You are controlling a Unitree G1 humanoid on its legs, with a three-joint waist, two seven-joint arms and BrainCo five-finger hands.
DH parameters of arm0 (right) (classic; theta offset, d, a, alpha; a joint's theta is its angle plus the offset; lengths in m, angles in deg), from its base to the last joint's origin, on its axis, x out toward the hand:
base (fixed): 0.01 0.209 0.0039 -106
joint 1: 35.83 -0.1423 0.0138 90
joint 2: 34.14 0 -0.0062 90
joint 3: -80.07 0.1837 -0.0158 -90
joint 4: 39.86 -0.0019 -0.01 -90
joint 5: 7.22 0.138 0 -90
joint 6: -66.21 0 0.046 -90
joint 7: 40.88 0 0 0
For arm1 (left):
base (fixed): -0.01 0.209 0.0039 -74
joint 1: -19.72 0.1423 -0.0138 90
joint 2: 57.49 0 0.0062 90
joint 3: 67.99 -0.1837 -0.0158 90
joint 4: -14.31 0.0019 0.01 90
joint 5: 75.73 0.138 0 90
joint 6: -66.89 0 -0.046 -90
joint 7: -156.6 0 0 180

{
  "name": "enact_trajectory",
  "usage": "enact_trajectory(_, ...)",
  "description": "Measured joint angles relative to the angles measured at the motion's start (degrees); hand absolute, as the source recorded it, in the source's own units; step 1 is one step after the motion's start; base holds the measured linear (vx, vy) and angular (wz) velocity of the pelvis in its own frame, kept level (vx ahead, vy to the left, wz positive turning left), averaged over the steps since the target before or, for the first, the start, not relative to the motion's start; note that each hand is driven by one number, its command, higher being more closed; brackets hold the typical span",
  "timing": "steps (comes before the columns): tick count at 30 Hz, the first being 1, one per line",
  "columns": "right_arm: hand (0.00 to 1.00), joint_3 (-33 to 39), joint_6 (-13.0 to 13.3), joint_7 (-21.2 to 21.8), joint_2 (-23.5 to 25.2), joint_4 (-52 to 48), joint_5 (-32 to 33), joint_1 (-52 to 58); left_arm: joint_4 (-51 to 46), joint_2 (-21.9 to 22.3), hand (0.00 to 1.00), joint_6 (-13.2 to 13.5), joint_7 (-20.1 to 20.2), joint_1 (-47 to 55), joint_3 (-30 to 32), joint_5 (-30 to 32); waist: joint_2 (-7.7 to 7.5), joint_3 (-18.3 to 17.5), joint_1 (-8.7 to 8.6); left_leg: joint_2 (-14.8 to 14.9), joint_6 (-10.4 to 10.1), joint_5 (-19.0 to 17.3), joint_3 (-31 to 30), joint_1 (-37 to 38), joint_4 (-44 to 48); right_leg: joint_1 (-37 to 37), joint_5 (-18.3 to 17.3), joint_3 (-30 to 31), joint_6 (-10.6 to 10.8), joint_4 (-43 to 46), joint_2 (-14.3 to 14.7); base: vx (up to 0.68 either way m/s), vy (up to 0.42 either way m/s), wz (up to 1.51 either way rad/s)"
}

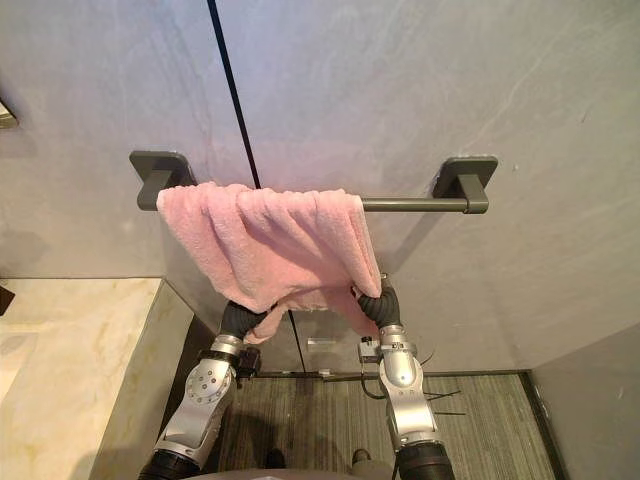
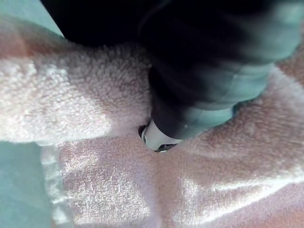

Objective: Organize washtable

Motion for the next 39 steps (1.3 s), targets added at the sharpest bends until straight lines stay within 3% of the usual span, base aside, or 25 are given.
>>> enact_trajectory(7,1.0,0.1,0.3,0.0,0.6,2.1,2.7,-0.9,0.4,0.0,1.0,0.0,0.1,0.1,-0.1,-1.1,0.09,0.0,-1.23,-0.3,0.0,-0.2,-0.3,0.3,0.2,0.5,-0.1,-0.2,0.1,0.0,-0.1,-0.01,-0.012,0.01)
enact_trajectory(22,1.0,0.2,1.2,0.0,0.8,6.5,2.7,-2.8,2.1,0.0,1.0,-0.1,0.2,0.9,-0.1,-1.3,0.95,-0.1,-1.33,-0.3,0.0,-0.2,-0.2,0.6,0.0,0.7,-0.1,-0.2,0.1,0.2,-0.1,-0.02,-0.019,0.0)
enact_trajectory(36,1.0,0.2,1.3,0.6,1.9,19.5,2.6,-10.5,14.3,-0.1,1.0,0.1,0.1,-0.2,2.2,-3.2,1.11,-0.7,-1.37,-0.4,0.0,-0.2,0.1,1.9,-0.5,1.6,-0.1,0.1,0.1,-0.1,-0.1,-0.02,-0.009,0.0)
enact_trajectory(37,1.0,0.2,1.3,0.6,1.9,19.9,2.6,-10.7,14.5,0.0,0.0,0.1,0.1,-0.4,2.4,-3.2,1.14,-0.7,-1.38,-0.4,-0.1,-0.2,0.1,1.9,-0.5,1.6,-0.1,0.1,0.1,-0.1,-0.1,-0.03,-0.02,0.01)
enact_trajectory(38,0.0,0.2,1.3,0.6,1.9,20.5,2.6,-11.2,14.8,0.0,0.0,0.1,0.1,-0.4,2.5,-3.2,1.15,-0.7,-1.4,-0.4,-0.1,-0.1,0.1,1.9,-0.6,1.6,-0.1,0.1,0.1,-0.1,-0.2,-0.04,-0.024,0.0)
enact_trajectory(39,0.0,0.4,1.3,0.6,1.9,21.3,2.6,-11.6,15.0,0.0,0.0,0.0,-0.1,-0.4,3.3,-3.2,1.09,-0.7,-1.48,-0.4,-0.1,-0.1,0.1,1.9,-0.6,1.6,-0.1,0.0,0.1,-0.1,-0.2,-0.04,-0.024,-0.01)
